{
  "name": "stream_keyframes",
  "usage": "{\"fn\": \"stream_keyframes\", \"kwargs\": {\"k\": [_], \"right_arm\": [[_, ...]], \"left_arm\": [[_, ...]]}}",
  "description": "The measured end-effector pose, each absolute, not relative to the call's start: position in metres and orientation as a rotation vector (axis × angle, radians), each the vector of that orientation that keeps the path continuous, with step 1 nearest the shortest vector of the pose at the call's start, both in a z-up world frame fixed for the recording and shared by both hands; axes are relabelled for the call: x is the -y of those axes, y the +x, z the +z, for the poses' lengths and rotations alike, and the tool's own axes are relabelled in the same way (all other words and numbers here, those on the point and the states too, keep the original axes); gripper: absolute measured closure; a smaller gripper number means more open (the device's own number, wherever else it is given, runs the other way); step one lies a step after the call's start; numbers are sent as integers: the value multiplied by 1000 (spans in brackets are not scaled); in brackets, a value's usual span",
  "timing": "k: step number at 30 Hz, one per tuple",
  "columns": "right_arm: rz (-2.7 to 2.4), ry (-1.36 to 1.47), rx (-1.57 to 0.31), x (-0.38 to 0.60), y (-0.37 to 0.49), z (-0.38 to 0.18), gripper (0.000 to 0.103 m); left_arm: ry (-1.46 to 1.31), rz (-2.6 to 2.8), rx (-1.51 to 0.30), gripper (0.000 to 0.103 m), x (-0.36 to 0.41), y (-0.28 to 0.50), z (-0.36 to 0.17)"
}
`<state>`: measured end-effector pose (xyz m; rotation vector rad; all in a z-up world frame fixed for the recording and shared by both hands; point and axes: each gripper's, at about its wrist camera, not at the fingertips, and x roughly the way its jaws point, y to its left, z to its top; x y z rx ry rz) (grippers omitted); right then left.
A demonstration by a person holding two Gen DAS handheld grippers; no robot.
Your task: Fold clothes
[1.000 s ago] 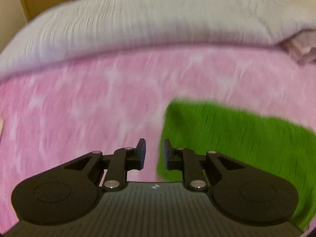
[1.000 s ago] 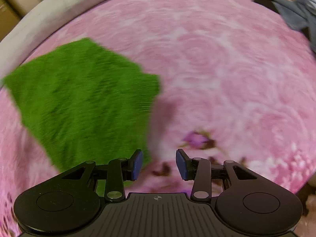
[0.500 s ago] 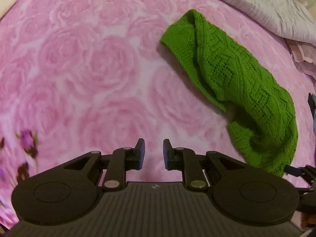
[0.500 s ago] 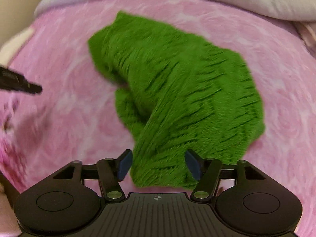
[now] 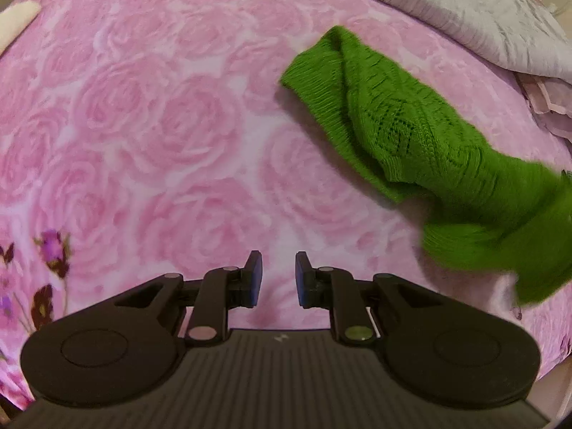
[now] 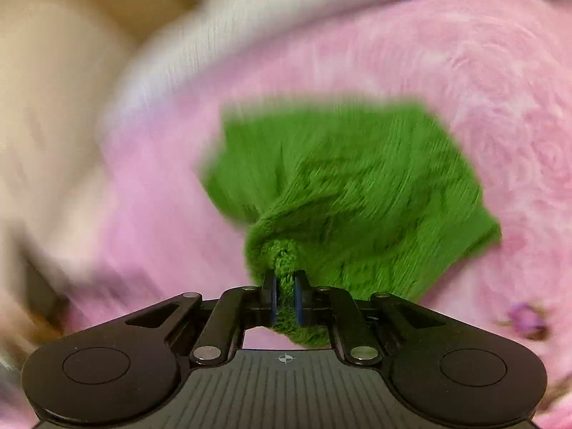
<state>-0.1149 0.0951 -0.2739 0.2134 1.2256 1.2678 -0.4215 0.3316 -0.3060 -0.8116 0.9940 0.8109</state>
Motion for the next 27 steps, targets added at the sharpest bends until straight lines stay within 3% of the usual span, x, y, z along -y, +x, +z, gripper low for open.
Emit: {"fn": "stream_keyframes", "kwargs": {"k": [3, 6, 8, 10, 11, 15, 19, 25, 27], "right_arm": [[1058, 609, -1027, -54, -49, -232, 97], [726, 710, -826, -15, -6, -210, 97], [614, 573, -800, -4, 4, -203, 77], [589, 408, -837, 0, 4, -206, 59], [620, 336, -881, -1, 0, -214, 56], [714, 19, -1078, -20, -43, -265, 55], [810, -271, -1082, -45, -109, -312, 55], [857, 227, -1420, -61, -112, -386, 55], [780, 343, -1451, -67, -99, -404, 55]], "left_arm": [[-781, 791, -980, 89, -328, -406, -299], [-757, 770, -965, 89, -324, -390, -294], [-751, 759, -963, 89, -322, -381, -294], [-749, 748, -974, 89, -320, -374, -296], [-747, 744, -981, 89, -318, -371, -298], [-731, 725, -1015, 89, -314, -358, -304], [-712, 702, -1031, 89, -312, -346, -311], [-706, 677, -1034, 89, -313, -329, -315], [-710, 672, -1030, 89, -314, -326, -317]]}}
